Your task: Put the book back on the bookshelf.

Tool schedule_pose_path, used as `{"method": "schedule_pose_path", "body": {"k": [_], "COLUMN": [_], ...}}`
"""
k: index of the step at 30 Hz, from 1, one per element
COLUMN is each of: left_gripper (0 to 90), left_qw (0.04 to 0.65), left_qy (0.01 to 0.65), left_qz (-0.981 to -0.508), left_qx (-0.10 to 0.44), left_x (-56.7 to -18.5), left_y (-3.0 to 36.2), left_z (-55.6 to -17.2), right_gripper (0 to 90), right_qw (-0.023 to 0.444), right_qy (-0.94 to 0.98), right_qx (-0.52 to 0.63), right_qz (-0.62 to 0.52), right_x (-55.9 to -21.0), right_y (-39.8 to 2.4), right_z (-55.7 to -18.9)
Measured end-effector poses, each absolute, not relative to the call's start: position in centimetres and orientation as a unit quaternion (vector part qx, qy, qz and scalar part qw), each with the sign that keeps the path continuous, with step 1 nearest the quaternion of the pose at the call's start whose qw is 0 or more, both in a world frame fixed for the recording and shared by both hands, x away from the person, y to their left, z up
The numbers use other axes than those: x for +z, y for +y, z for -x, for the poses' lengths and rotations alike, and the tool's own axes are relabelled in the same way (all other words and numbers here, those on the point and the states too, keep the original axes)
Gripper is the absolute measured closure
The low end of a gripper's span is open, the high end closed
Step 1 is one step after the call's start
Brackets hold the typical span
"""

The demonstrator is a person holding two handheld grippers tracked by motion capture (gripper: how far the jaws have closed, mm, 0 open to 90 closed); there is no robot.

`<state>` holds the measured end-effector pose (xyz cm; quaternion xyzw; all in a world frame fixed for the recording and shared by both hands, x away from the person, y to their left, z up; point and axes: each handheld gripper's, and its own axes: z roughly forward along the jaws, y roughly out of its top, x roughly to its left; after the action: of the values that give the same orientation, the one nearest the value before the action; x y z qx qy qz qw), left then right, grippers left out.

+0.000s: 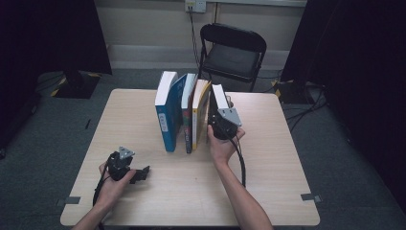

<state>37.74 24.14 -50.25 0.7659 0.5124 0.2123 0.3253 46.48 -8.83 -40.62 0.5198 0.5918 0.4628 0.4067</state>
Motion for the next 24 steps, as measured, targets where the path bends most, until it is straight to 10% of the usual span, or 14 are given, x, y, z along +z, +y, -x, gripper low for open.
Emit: {"method": "schedule_pose_path", "body": {"k": [24], "left_gripper": [0.1], "left_qw": [0.326], "left_qy": [0.513], "left_qz": [-0.765], "left_qx": [0.213], "left_x": [-50.3], "left_y": [24.1], "left_z": [-37.7], "right_gripper": [48.1], "right_qw": [0.388], "right_qy": [0.608], "right_qx": [0.471], "right_qz": [-0.508], "right_x": [-39.3], "right_y": [-9.3], "right_z": [-43.8]}}
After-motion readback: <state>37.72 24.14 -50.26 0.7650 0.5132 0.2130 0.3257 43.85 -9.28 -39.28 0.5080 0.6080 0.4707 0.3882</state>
